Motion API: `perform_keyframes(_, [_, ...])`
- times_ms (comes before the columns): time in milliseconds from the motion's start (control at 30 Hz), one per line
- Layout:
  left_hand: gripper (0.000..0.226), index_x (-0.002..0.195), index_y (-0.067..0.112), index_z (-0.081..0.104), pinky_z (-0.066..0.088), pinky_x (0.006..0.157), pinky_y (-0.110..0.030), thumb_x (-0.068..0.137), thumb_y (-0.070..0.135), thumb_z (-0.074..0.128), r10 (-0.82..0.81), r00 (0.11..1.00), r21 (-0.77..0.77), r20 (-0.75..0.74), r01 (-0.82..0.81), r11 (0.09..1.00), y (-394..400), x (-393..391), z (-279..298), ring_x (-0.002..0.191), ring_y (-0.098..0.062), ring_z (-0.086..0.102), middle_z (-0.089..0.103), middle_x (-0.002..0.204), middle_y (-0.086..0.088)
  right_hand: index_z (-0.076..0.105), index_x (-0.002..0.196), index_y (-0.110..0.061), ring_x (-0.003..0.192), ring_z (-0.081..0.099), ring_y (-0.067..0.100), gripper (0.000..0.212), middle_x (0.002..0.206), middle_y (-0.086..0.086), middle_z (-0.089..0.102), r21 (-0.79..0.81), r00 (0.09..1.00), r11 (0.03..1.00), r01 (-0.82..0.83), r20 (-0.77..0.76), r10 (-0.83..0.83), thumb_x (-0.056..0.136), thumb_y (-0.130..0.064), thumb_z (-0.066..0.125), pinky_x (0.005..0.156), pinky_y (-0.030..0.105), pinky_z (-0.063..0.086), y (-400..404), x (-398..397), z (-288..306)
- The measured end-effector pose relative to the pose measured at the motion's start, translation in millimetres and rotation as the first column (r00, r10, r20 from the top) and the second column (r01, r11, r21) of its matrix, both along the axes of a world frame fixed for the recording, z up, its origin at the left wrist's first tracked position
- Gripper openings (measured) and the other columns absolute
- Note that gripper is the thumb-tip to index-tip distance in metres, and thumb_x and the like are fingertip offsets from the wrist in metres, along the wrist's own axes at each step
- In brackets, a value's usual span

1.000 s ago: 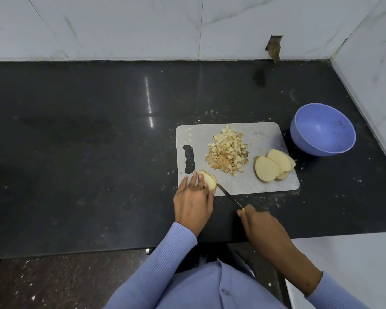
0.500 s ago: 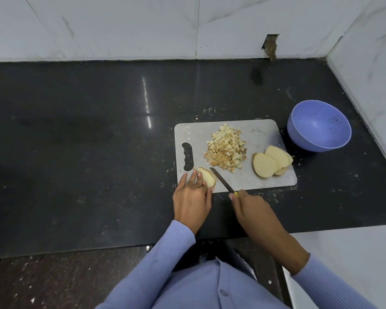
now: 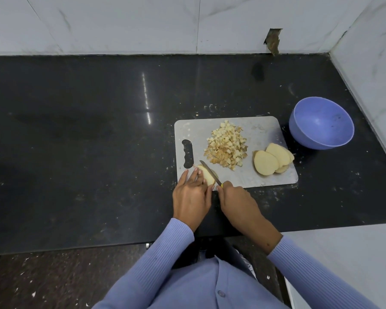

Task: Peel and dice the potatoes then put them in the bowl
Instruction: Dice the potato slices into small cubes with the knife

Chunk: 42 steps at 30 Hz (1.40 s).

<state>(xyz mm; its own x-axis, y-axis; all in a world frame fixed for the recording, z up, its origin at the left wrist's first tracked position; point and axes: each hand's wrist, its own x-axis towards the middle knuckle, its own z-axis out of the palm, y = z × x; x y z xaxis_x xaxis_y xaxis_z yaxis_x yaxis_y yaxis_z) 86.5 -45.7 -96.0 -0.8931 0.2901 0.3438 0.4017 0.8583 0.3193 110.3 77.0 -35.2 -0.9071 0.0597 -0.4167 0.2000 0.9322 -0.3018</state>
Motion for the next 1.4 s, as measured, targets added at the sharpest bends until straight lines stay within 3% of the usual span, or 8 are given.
perform_keyframes(267, [0.039, 0.075, 0.003, 0.076, 0.033, 0.106, -0.039, 0.087, 0.026, 0.047, 0.003, 1.000, -0.017, 0.003, -0.003, 1.000, 2.3, 0.2, 1.6, 0.100, -0.023, 0.068, 0.073, 0.095, -0.014, 0.028, 0.092, -0.017, 0.094, 0.061, 0.030, 0.024, 0.096, 0.008, 0.061, 0.097, 0.991, 0.995, -0.008, 0.135, -0.005, 0.104, -0.037, 0.020, 0.066, 0.031, 0.034, 19.4, 50.2, 8.6])
perform_keyframes(433, [0.038, 0.076, 0.002, 0.076, 0.035, 0.104, -0.041, 0.089, 0.025, 0.048, 0.006, 1.000, 0.000, -0.015, -0.006, 1.000, 0.9, 1.5, 2.2, 0.101, -0.024, 0.068, 0.073, 0.094, -0.014, 0.032, 0.089, -0.018, 0.068, 0.046, 0.022, 0.026, 0.070, -0.005, 0.040, 0.081, 0.998, 0.996, 0.037, 0.046, -0.041, 0.103, -0.039, 0.023, 0.062, 0.030, 0.032, 26.6, 53.1, 6.9])
perform_keyframes(633, [0.035, 0.081, 0.001, 0.076, 0.031, 0.107, -0.045, 0.088, 0.024, 0.050, 0.002, 1.000, 0.006, -0.020, -0.002, 1.000, -0.6, 5.5, 1.3, 0.107, -0.026, 0.065, 0.071, 0.101, -0.015, 0.039, 0.085, -0.019, 0.061, 0.045, 0.016, 0.029, 0.064, -0.007, 0.041, -0.027, 0.998, 0.999, 0.040, -0.049, -0.042, 0.102, -0.039, 0.027, 0.053, 0.027, 0.031, 26.7, 48.1, 12.7])
perform_keyframes(800, [0.035, 0.082, 0.002, 0.075, 0.029, 0.108, -0.046, 0.088, 0.024, 0.049, -0.004, 1.000, 0.008, -0.021, 0.004, 1.000, -3.1, 5.5, 0.2, 0.109, -0.026, 0.064, 0.071, 0.102, -0.014, 0.044, 0.092, -0.014, 0.080, 0.057, 0.029, 0.032, 0.085, 0.009, 0.060, -0.038, 0.998, 0.999, 0.012, -0.060, -0.015, 0.102, -0.038, 0.026, 0.063, 0.032, 0.033, 8.3, 17.3, 6.9])
perform_keyframes(967, [0.037, 0.079, 0.002, 0.076, 0.027, 0.109, -0.043, 0.088, 0.024, 0.048, -0.012, 1.000, 0.017, -0.022, 0.013, 1.000, -2.7, 4.1, 0.0, 0.109, -0.025, 0.064, 0.072, 0.101, -0.014, 0.047, 0.103, -0.009, 0.093, 0.058, 0.033, 0.036, 0.098, 0.013, 0.061, -0.002, 0.999, 1.000, 0.022, -0.024, -0.022, 0.103, -0.037, 0.024, 0.064, 0.033, 0.033, -1.8, 6.7, 2.5])
perform_keyframes(1200, [0.038, 0.074, 0.006, 0.076, 0.026, 0.110, -0.045, 0.089, 0.026, 0.048, 0.000, 1.000, 0.027, -0.009, 0.000, 1.000, -0.8, 4.0, 2.6, 0.107, -0.025, 0.065, 0.072, 0.099, -0.013, 0.044, 0.106, -0.008, 0.096, 0.061, 0.032, 0.034, 0.104, 0.013, 0.062, 0.100, 1.000, 0.995, -0.013, 0.003, 0.013, 0.104, -0.034, 0.022, 0.064, 0.032, 0.034, -8.9, 8.9, -0.3])
perform_keyframes(1400, [0.034, 0.076, 0.005, 0.076, 0.025, 0.112, -0.046, 0.088, 0.024, 0.052, -0.004, 1.000, 0.035, -0.007, 0.004, 0.999, -1.5, 4.2, 1.0, 0.110, -0.024, 0.064, 0.072, 0.101, -0.012, 0.027, 0.092, -0.017, 0.094, 0.062, 0.030, 0.024, 0.101, 0.009, 0.063, 0.138, 0.993, 0.990, -0.032, 0.116, 0.016, 0.104, -0.036, 0.019, 0.064, 0.031, 0.034, 12.8, 51.8, 4.1])
